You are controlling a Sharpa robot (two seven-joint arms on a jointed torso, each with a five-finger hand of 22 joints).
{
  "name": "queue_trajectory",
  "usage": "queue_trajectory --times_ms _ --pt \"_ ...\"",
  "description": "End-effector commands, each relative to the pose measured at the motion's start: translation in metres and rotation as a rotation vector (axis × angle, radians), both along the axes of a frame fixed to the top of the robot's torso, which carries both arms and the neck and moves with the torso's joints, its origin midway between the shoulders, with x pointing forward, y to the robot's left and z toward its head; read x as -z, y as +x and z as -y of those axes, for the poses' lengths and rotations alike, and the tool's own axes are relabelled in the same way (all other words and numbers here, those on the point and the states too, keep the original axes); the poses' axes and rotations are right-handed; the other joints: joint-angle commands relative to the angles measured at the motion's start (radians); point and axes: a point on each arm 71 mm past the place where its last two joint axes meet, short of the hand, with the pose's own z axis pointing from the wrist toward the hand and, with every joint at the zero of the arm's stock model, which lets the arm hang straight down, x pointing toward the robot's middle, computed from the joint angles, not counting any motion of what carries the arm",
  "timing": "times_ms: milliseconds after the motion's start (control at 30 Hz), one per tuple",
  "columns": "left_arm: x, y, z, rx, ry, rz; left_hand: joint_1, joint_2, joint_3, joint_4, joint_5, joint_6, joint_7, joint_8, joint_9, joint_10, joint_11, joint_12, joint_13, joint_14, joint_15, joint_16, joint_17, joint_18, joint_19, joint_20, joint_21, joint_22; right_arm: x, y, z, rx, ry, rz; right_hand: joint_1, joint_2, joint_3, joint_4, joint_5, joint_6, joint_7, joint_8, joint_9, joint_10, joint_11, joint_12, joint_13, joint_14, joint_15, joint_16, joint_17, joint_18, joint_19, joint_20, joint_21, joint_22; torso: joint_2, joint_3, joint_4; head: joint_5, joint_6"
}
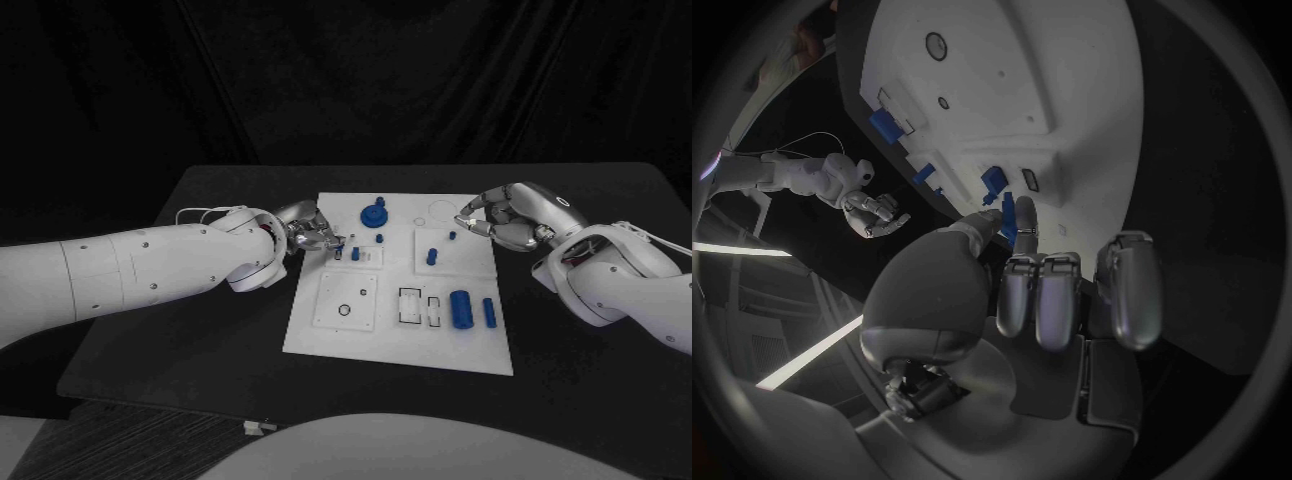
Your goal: Assemble the parts on the task board
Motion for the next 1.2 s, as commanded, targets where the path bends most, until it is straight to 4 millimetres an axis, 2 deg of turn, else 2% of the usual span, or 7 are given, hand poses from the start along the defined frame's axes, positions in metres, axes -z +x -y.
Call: queue_trajectory --times_ms 33,1033,1133,1200 --pt "0.000 0.000 -0.001 0.003 -0.005 0.012 0.014 0.000 -0.001 -0.008 0.026 0.000 -0.015 -0.007 -0.002 0.103 -0.005 0.022 0.256 0.117 -0.004 0.008 0.258 0.012 0.020 -0.007 -0.010 0.205 0.000 0.000 0.001 0.016 0.002 0.009 0.024 -0.010 0.014 -0.006 0.027 0.002 0.000 -0.007 0.015 0.108 0.004 0.020 0.265 0.100 -0.007 0.017 0.264 -0.011 0.090 -0.002 0.010 0.269 0.000 0.0000 0.0001 -0.001 0.000" --pt "0.010 0.001 -0.002 -0.003 0.017 -0.025 0.004 0.002 -0.006 0.002 0.012 -0.005 -0.012 -0.010 -0.003 0.103 -0.002 0.022 0.256 0.116 -0.002 0.004 0.253 0.013 0.018 -0.006 -0.015 0.203 0.000 -0.001 0.001 0.015 0.003 0.009 0.024 -0.010 0.014 -0.006 0.027 0.002 0.000 -0.007 0.015 0.108 0.004 0.020 0.265 0.100 -0.007 0.017 0.264 -0.011 0.090 -0.002 0.010 0.269 0.001 0.0002 0.0001 -0.001 0.000" --pt "0.010 0.001 -0.002 -0.003 0.019 -0.029 0.003 0.001 -0.007 0.003 0.007 -0.006 -0.012 -0.011 -0.004 0.103 -0.001 0.022 0.256 0.116 -0.002 0.004 0.253 0.013 0.018 -0.006 -0.015 0.203 0.001 -0.001 0.001 0.014 0.003 0.008 0.024 -0.010 0.014 -0.006 0.027 0.002 0.000 -0.007 0.015 0.108 0.004 0.020 0.265 0.100 -0.007 0.017 0.264 -0.011 0.090 -0.002 0.010 0.269 0.001 0.0000 0.0003 -0.001 0.000" --pt "0.011 0.001 -0.002 -0.003 0.020 -0.032 0.002 0.001 -0.011 0.005 -0.012 -0.008 -0.011 -0.012 -0.004 0.103 0.000 0.022 0.256 0.116 -0.001 0.003 0.252 0.013 0.017 -0.005 -0.017 0.203 0.001 -0.001 0.001 0.014 0.004 0.008 0.024 -0.010 0.014 -0.006 0.027 0.002 0.000 -0.007 0.015 0.108 0.004 0.020 0.265 0.100 -0.007 0.017 0.264 -0.011 0.090 -0.002 0.010 0.269 0.000 -0.0003 -0.0001 -0.001 0.000"
